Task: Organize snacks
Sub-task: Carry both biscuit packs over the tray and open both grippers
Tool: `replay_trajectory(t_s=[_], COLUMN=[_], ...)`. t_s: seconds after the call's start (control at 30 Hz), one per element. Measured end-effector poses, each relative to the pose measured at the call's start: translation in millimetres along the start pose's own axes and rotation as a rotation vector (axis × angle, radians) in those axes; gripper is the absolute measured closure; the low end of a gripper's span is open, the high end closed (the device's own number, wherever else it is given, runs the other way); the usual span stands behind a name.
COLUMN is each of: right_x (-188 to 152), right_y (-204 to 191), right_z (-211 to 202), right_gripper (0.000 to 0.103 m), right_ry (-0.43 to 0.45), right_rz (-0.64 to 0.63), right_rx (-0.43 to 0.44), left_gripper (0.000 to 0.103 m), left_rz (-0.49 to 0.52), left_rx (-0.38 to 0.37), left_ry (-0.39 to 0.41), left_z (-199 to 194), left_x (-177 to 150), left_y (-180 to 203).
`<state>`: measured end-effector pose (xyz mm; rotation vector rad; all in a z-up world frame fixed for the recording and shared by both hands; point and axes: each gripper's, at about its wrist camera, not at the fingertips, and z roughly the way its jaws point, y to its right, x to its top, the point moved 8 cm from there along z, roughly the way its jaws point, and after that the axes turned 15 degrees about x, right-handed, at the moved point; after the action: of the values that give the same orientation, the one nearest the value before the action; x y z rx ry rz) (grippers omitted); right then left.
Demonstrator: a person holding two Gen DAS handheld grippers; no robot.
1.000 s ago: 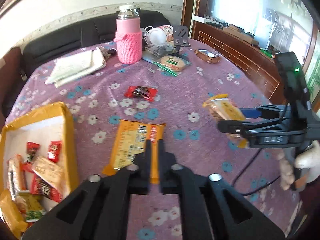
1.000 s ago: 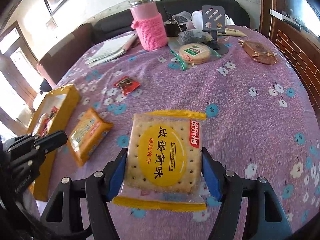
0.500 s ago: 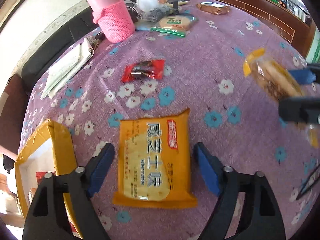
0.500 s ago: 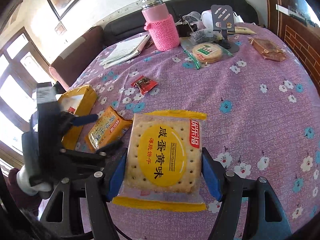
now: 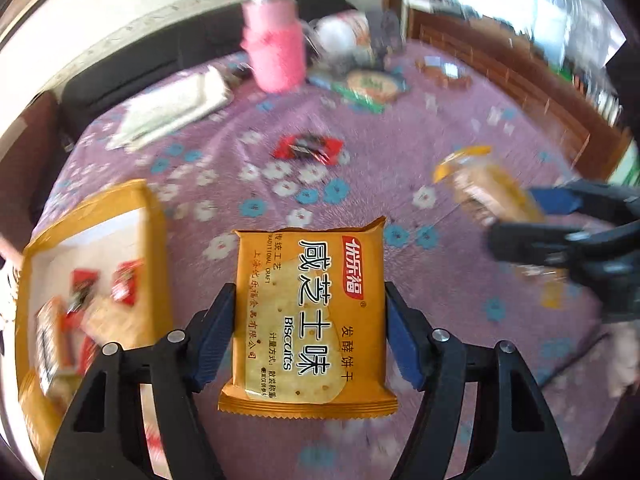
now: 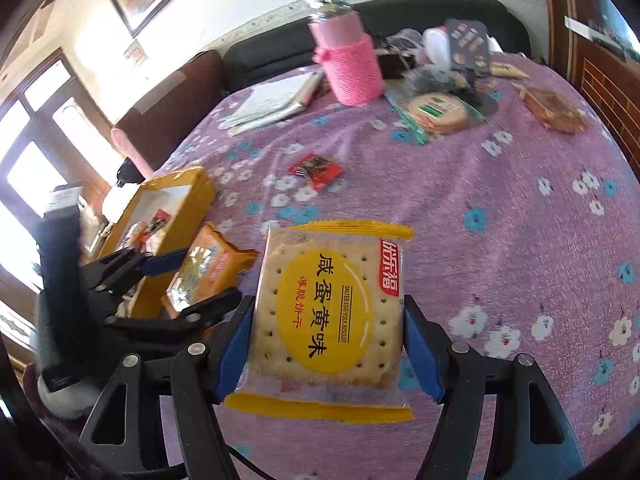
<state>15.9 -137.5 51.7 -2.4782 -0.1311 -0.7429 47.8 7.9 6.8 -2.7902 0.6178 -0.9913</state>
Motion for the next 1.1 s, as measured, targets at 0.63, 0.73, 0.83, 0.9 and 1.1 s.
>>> replay_trajectory(t_s=[0.63,0.73,0.83,0.9,1.1], right_x=[55,54,50,48,51], right_y=[-213,-214,-212,-212,-213], right_z=[170,203,223,231,227], right_gripper=[0.033,0.033,0.033,0.032,0.030], right_ry=[-0.160,-0.197,-0.213,-0.221,-0.191], right_rz=[-0.214,-0.208,-0.202,-0.201,-0.187], right_rx=[0.194,0.168,0.143,0.154,0.168], left_gripper=[0.033,0.033,0.033,0.033,0.032], left_rz=[-0.428,-0.440,-0.459,-0.471,-0.507], left_rx=[0.301,0.324,0.319,0.321,0.322], left_ry=[-0.034,-0.047,-0.055,-0.055,-0.042], left_z=[-16,-5,-1,-1,-8], left_x=[-86,-90,-92,-96,-100], left_y=[-214,-219,-220,-223,-228])
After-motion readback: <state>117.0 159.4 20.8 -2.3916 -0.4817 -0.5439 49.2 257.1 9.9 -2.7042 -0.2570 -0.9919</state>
